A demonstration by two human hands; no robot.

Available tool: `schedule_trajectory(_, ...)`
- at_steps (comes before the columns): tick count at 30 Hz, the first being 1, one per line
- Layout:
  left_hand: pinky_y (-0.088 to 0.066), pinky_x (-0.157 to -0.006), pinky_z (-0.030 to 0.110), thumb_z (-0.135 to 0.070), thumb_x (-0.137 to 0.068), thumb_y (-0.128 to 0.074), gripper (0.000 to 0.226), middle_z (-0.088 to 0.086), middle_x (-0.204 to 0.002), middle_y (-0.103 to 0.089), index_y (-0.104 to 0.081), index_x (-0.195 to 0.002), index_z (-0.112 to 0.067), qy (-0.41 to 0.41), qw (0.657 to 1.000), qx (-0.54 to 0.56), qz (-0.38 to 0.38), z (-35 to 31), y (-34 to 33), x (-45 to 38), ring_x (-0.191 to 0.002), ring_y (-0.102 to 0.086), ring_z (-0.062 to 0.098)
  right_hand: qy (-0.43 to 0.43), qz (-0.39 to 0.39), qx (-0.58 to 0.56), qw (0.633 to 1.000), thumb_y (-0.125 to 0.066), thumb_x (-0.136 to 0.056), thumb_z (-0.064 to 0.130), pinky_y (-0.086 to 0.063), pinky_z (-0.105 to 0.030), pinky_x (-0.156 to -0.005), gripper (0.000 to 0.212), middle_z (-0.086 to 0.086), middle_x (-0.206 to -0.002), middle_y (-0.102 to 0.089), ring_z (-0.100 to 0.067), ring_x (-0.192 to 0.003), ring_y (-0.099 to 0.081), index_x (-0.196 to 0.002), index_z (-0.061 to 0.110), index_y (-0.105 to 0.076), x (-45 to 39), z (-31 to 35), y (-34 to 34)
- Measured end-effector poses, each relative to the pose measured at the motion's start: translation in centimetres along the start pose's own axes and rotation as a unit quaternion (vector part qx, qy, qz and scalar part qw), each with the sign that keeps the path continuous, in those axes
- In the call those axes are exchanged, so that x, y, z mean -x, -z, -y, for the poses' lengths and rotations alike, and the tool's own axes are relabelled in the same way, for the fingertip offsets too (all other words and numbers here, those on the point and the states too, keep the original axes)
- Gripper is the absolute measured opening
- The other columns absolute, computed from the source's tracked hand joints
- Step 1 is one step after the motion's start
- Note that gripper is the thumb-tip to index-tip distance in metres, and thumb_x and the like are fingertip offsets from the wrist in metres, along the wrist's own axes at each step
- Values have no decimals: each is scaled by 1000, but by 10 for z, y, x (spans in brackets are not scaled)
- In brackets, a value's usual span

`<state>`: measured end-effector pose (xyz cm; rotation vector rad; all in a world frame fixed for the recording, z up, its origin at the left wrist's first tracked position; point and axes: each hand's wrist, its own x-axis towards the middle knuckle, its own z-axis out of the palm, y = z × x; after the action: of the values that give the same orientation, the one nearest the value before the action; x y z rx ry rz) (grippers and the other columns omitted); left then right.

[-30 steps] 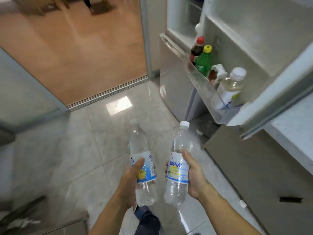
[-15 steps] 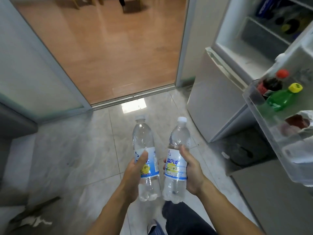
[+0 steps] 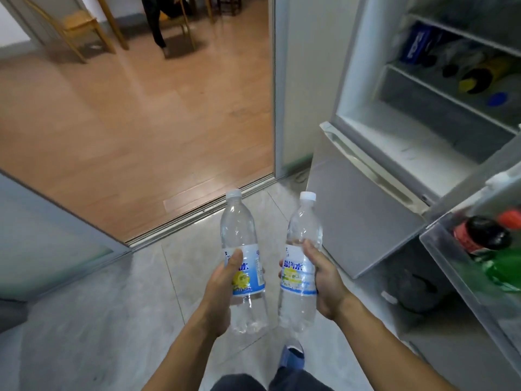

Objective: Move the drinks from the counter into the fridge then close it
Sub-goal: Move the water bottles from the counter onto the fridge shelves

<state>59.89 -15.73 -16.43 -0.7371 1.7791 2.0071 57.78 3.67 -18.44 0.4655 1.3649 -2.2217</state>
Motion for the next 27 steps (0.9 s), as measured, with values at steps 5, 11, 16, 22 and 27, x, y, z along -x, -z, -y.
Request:
schedule_trajectory(5,-60,-80,43,-63,-61,-64,78,16,-100,-75,-65,-115,-8,20,998,0,54,-50,-20,-68,-89,-73,32,24,-54,-76,995,-65,-74,50,-59,-40,-71,55,-19,-93,-71,-29,-77,-70,-115,12,-65,-48,43,9)
schedule_trajectory(11,-57,-85,49,-54,-71,-72,68,18,-100,-74,-67,-116,-4,51,984,-14,172,-114,-47,-165,-86,-73,33,73,-147,-157,974,-69,-74,41,-60,-39,-65,53,-19,-92,-72,-29,-75,-73,-116,7,-66,-96,92,10)
schedule_trajectory(16,-57,-67,38,-43,-74,-73,66,19,-98,-72,-62,-123,-1,54,950,0,308,-190,-84,-225,-79,-71,30,135,-242,-167,946,-73,-69,29,-61,-39,-69,67,-22,-111,-72,-31,-90,-72,-129,3,-57,-120,149,-7)
schedule_trajectory(22,-58,-68,38,-46,-69,-69,66,18,-103,-73,-65,-121,-7,21,910,-38,411,-266,-152,-261,-82,-72,29,266,-343,-113,894,-83,-60,33,-59,-32,-65,62,-8,-102,-77,-21,-86,-76,-118,20,-63,-129,223,-10)
schedule_trajectory(27,-57,-86,52,-46,-68,-74,50,14,-112,-73,-69,-113,-24,-92,884,-68,453,-312,-228,-271,-95,-72,30,362,-405,-49,838,-90,-62,31,-59,-28,-71,54,2,-104,-76,-15,-93,-74,-109,33,-64,-127,285,13)
